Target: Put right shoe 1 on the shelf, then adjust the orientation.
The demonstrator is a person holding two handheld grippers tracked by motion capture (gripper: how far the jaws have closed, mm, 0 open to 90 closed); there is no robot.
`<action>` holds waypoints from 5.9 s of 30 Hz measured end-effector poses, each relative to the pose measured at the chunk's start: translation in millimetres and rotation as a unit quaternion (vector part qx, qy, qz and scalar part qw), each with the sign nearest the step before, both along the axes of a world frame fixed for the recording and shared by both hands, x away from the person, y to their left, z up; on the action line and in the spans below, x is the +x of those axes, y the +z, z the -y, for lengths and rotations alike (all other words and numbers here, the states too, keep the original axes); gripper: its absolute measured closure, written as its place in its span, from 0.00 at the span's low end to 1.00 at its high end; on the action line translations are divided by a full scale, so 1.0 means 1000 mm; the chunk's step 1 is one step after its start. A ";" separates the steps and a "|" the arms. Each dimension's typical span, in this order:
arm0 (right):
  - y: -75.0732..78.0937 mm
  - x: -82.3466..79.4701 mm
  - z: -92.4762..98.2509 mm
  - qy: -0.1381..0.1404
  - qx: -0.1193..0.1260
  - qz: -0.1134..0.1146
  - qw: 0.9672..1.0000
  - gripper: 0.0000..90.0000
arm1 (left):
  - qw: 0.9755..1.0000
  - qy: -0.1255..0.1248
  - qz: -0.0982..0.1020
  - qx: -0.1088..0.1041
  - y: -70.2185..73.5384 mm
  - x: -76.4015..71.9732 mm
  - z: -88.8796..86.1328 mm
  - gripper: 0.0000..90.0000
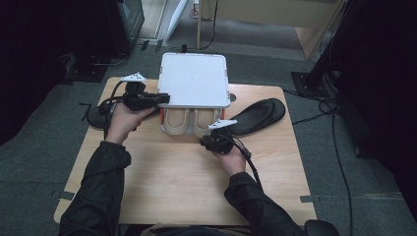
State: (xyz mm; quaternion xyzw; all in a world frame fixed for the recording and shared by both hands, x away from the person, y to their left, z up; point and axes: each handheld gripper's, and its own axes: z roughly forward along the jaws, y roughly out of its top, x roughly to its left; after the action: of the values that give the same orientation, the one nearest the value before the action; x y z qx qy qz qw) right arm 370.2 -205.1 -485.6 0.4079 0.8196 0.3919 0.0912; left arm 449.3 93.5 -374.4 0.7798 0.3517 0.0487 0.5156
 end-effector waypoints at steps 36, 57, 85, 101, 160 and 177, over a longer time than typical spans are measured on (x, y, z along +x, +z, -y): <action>0.021 -0.039 0.058 0.039 0.050 0.037 0.997 0.62 | 0.992 0.117 -0.029 0.036 0.007 -0.010 -0.067 0.55; 0.012 -0.043 0.056 0.034 0.032 0.032 0.998 0.64 | 0.980 0.166 -0.086 0.070 -0.074 0.049 -0.060 0.72; 0.017 -0.039 0.058 0.028 0.028 0.039 0.998 0.66 | 0.972 0.166 -0.121 0.113 -0.110 0.041 -0.071 0.88; 0.020 -0.024 0.051 0.043 0.034 0.038 0.998 0.66 | 0.973 0.163 -0.133 0.096 -0.110 0.008 -0.087 0.87; 0.013 -0.029 0.050 0.034 0.026 0.030 0.999 0.65 | 0.955 0.248 -0.139 0.083 -0.111 0.020 -0.127 0.64; 0.010 -0.033 0.055 0.023 0.027 0.026 0.999 0.65 | 0.965 0.202 -0.154 0.058 -0.104 0.033 -0.115 0.74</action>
State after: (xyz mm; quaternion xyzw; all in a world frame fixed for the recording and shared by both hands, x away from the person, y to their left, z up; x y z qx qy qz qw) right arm 337.1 -260.3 -475.5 0.3806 0.8153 0.4266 0.0924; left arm 482.0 209.0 -478.8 0.7195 0.5735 0.0517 0.3882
